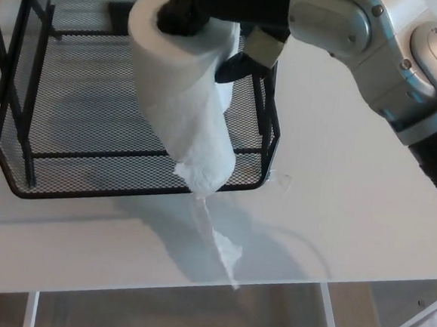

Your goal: The robot walks towards a desk on which a file tray is kept in the middle and a toilet paper roll is kept on its right. The robot uses its right hand to hook on finger in the gap of the roll and grabs it, lifts it and places it on the tray.

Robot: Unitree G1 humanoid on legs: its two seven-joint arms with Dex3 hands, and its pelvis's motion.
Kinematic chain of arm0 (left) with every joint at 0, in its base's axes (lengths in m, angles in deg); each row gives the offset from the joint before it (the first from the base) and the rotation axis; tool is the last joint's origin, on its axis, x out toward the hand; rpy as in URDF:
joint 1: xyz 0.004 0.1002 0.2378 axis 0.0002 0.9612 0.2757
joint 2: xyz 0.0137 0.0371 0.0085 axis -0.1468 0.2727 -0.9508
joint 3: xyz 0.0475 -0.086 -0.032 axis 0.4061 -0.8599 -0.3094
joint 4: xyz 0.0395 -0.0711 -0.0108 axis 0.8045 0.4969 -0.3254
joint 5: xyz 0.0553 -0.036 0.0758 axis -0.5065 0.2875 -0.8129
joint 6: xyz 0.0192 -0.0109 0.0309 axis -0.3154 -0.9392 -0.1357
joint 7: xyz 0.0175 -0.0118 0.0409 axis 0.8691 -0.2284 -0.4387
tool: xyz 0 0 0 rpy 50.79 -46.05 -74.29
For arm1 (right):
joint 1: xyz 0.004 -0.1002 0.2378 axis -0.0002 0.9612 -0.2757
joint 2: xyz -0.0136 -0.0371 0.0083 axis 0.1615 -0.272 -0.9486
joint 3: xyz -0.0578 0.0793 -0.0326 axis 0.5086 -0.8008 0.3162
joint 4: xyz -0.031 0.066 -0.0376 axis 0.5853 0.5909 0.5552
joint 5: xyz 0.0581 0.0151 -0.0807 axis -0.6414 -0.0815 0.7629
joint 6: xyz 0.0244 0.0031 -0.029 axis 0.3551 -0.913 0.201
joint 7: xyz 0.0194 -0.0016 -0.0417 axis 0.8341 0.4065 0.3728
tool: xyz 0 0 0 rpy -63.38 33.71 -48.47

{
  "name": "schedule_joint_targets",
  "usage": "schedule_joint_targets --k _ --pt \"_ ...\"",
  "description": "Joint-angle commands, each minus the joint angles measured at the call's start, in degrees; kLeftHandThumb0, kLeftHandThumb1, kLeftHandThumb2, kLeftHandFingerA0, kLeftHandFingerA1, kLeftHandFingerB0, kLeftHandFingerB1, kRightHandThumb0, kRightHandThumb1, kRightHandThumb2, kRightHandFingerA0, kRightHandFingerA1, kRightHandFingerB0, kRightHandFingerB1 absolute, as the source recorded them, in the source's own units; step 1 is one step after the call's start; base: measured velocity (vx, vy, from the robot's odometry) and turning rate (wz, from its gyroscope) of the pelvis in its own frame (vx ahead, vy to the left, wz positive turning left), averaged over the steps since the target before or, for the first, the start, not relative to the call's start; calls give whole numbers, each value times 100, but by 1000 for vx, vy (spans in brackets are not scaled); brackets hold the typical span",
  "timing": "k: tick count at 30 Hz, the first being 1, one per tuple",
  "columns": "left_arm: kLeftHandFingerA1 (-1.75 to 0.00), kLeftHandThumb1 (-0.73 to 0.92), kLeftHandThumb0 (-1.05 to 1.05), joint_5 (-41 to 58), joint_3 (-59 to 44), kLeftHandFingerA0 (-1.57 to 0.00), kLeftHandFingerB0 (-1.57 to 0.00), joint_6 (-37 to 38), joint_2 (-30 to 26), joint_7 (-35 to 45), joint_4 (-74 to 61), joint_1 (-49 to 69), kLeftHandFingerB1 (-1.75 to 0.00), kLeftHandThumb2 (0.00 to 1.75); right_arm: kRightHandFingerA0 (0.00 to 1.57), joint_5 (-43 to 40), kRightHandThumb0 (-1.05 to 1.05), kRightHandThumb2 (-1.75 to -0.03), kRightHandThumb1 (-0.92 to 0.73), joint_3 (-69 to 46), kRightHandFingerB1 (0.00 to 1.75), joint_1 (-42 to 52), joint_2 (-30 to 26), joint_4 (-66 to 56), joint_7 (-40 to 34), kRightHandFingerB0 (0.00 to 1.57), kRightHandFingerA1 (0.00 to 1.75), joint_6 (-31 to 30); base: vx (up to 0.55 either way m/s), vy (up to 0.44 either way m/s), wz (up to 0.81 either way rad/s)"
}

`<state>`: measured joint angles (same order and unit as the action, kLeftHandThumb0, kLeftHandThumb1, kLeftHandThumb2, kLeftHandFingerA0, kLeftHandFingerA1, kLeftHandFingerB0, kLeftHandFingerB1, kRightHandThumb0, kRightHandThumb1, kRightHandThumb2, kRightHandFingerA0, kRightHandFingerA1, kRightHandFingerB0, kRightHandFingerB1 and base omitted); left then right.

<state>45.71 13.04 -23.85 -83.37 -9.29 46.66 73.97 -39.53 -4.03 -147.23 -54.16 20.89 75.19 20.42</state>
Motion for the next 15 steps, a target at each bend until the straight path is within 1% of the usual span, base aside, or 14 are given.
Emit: schedule_joint_targets --k 1,2,3,4,5,6,7,8,9,10,11,13,14,15 --pt "-101 66 -99 -66 19 -74 0 -114 -7 -210 17 -109 -54 123 94 -258 -33 -62 -67 -145 41 101 141 -29 290 63 125 -261 0 0 0" --pt "-101 68 -105 -56 17 -71 -8 -144 2 -206 -23 -105 -58 124 90 -285 -35 -60 -67 -176 38 128 116 -50 292 48 127 -219 0 0 0" --pt "-89 71 -105 -107 86 -43 -10 -111 -16 -179 -84 -71 -60 124 70 -244 -42 -60 -67 -145 36 58 67 -59 467 33 90 -253 0 0 0" --pt "-98 70 -105 -51 42 -64 -12 -108 -7 -167 -57 -78 -61 123 61 -224 -52 -84 -52 -139 45 -2 41 -81 636 18 75 -372 0 0 0" --pt "-96 70 -105 -119 115 -66 -9 -92 -18 -197 -86 -62 -59 124 67 -202 -52 -59 -62 -138 34 -57 -11 -81 691 16 95 -338 0 0 0" --pt "-96 70 -105 -124 127 -66 -9 -91 -21 -202 -90 -60 -59 124 67 -197 -52 -59 -62 -142 34 -61 -15 -86 706 16 95 -337 0 0 0" --pt "-93 70 -105 -110 124 -60 -7 -39 -22 -179 -49 -66 -58 124 74 -221 -62 -77 -48 -172 43 -84 -25 -73 748 9 112 -361 0 0 0" --pt "-99 70 -105 -76 109 -71 -12 -144 -8 -170 -37 -112 -61 122 27 -354 -64 -80 -44 -276 44 -138 -82 -33 827 4 65 -293 0 0 0" --pt "-92 70 -105 -80 120 -58 -8 -138 -9 -163 -41 -111 -57 124 19 -373 -63 -57 -59 -287 35 -188 -119 8 873 6 52 -222 0 0 0" --pt "-92 70 -105 -81 126 -58 -8 -129 -10 -160 -42 -108 -57 124 19 -379 -63 -57 -59 -289 35 -208 -134 24 896 6 52 -193 0 0 0" --pt "-77 73 -105 -120 186 -27 -11 -55 -31 -85 -76 -69 -61 124 30 -135 -79 -89 -49 -159 32 -328 -279 22 828 5 65 -1 0 0 0" --pt "-88 69 -103 -114 197 -50 -10 -60 -13 -121 -34 -95 -57 123 35 104 -87 -91 -53 -16 32 -500 -455 -32 899 4 87 60 0 0 0" --pt "-81 70 -105 -109 194 -36 -10 -85 -8 -156 -35 -100 -58 124 33 111 -89 -91 -53 2 30 -539 -488 -55 971 5 86 26 0 0 0" --pt "-99 69 -105 -129 200 -64 -11 4 -5 -229 75 -129 -61 124 13 72 -84 -59 -59 -2 35 -585 -501 -84 1161 1 70 -180 0 0 0"
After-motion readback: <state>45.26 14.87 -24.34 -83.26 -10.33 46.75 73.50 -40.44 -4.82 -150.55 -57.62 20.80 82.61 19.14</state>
